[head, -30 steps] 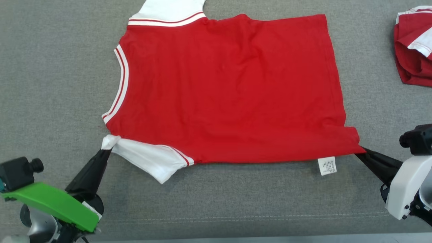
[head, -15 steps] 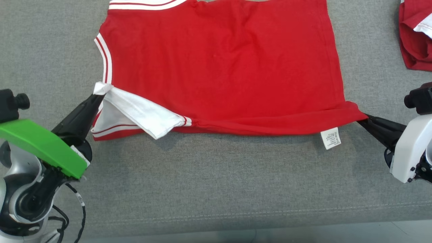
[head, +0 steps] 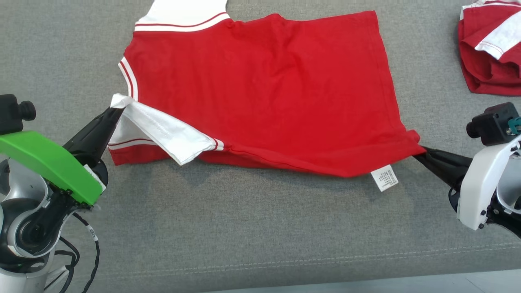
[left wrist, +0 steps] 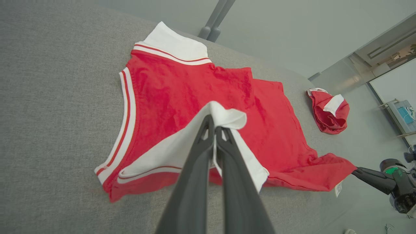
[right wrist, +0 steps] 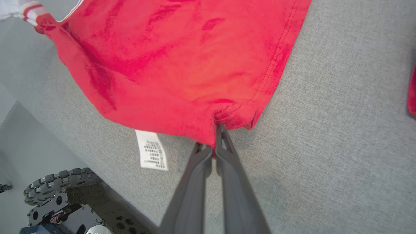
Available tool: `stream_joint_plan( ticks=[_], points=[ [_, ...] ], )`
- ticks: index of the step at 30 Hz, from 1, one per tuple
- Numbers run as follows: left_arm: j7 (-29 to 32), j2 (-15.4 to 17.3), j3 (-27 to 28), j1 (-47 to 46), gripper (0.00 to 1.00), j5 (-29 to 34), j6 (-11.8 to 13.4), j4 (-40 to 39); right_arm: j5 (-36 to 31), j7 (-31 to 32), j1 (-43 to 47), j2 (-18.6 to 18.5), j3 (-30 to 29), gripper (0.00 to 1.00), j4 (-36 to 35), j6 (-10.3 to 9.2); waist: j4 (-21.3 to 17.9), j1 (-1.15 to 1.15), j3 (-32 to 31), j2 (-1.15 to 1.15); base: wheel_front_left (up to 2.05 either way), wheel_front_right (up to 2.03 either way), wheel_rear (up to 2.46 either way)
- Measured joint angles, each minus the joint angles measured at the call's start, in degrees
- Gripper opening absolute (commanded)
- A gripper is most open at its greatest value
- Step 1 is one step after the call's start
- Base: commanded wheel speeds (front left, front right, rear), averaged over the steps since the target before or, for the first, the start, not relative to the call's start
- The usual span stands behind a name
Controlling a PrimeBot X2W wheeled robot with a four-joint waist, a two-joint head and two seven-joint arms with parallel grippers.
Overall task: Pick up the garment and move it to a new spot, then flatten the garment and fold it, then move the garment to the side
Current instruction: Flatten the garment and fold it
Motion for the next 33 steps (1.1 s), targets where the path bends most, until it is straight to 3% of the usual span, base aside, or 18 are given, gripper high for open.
stream_joint_plan(
  ticks=[11,33],
  points=[
    [2.5,0.2,2.4,2.3,0.00,0.0,0.0,0.5,0.8,3.9,3.0,-2.2,1.1,0.00,-0.7,-0.03,0.8,0.00,-4.0,0.00,0.00,0.00,0.00],
    [7.0,-0.9,5.1,4.7,0.00,0.0,0.0,-1.5,6.6,10.2,3.1,-4.1,0.0,0.00,-3.9,-1.74,1.3,0.00,-2.4,0.00,0.00,0.00,0.00]
  ],
)
